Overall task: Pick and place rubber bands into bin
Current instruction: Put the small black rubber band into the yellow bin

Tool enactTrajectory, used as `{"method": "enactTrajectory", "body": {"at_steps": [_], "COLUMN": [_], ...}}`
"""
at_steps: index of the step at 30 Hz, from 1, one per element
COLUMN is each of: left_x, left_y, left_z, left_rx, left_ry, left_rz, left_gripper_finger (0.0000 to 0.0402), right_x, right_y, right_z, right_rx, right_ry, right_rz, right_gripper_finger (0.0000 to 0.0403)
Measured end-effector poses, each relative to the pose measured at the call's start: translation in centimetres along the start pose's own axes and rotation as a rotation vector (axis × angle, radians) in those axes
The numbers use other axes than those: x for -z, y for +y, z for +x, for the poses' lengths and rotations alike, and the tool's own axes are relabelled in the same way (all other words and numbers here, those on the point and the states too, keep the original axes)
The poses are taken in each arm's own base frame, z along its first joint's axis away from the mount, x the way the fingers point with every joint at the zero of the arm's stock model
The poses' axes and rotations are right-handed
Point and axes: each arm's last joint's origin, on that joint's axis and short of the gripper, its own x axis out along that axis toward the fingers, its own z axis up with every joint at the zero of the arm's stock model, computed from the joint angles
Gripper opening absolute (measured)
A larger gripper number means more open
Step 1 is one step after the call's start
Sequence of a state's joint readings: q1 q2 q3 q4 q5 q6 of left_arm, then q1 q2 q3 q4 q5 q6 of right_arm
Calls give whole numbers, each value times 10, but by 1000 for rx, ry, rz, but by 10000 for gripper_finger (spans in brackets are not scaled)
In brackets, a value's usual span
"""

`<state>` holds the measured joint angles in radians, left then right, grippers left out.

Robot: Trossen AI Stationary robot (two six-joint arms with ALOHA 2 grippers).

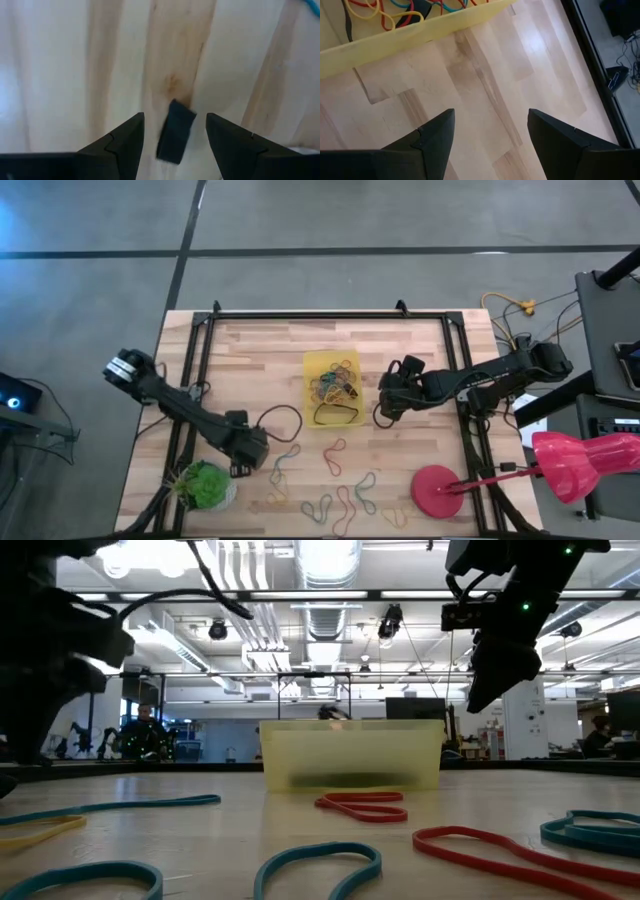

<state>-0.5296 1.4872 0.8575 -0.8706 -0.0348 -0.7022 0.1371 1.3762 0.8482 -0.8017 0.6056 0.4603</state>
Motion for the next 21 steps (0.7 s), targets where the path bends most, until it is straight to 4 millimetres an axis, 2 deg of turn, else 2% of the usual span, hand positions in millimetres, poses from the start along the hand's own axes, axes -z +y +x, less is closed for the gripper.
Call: {"method": "enactTrajectory", "body": {"at_steps": [6, 10, 21], "left_x": [-4, 0, 2], "left_y": [-6, -2, 1], "left_z": [8, 14, 40], "left_rx": [27, 16, -20], "left_ry": [67, 96, 75], "left_rz": [-11, -70, -85], "left_gripper_finger": [196, 190, 90], "right_x": [0, 0, 0], "right_y": [0, 0, 0], "right_z": [0, 0, 0], "right_rx": [0, 1, 0], "right_ry": [1, 1, 2], "right_rz": [0, 2, 2], "right_gripper_finger": [237, 237, 237]}}
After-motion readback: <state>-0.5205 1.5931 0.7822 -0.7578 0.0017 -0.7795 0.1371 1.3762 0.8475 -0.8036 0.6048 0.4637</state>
